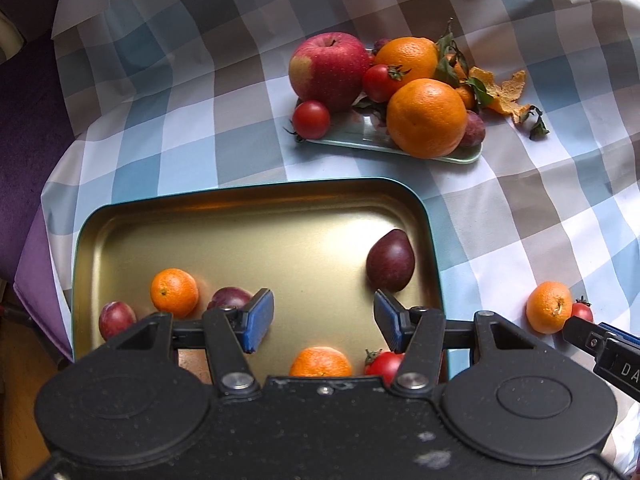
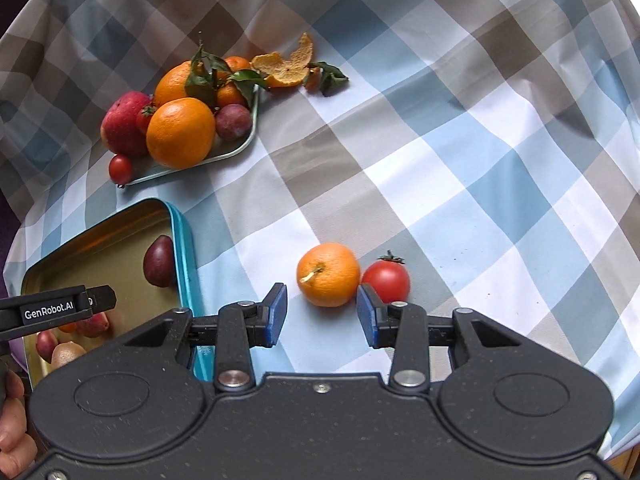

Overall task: Organize fruits
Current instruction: 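Move both open tools back from the tray toward the loose tangerine and tomato, then grasp the loose tangerine with the left tool, then grasp the red tomato with the right tool while the left tool holds the tangerine, then carry the tangerine in the left tool and the tomato in the right tool to the tray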

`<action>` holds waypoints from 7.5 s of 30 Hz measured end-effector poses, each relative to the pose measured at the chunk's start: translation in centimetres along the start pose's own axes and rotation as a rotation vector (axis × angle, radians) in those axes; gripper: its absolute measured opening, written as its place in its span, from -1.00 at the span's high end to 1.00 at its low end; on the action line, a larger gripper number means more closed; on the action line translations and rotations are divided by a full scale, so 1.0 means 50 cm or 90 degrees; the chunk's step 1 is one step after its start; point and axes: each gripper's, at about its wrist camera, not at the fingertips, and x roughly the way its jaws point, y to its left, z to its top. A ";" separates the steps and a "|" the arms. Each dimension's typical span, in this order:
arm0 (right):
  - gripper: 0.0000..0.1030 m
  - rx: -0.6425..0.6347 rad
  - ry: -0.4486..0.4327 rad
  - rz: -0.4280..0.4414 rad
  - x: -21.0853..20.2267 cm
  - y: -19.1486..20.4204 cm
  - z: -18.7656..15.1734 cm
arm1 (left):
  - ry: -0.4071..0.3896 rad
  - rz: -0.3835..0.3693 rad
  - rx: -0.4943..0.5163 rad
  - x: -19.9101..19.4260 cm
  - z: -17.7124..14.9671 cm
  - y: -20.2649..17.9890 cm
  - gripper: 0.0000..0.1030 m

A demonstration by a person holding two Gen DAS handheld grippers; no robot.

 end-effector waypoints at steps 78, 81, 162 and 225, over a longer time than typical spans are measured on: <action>0.07 0.105 0.021 -0.031 -0.016 -0.236 -0.054 | 0.026 -0.086 0.030 0.073 0.017 -0.258 0.20; 0.07 0.103 0.017 -0.027 -0.020 -0.232 -0.051 | 0.033 -0.088 0.020 0.070 0.016 -0.244 0.20; 0.35 0.197 -0.037 0.026 0.012 -0.199 0.001 | 0.028 -0.066 0.130 0.093 -0.019 -0.253 -0.21; 0.21 0.146 0.025 -0.047 -0.006 -0.200 -0.012 | -0.015 -0.093 0.113 0.004 -0.039 -0.277 0.15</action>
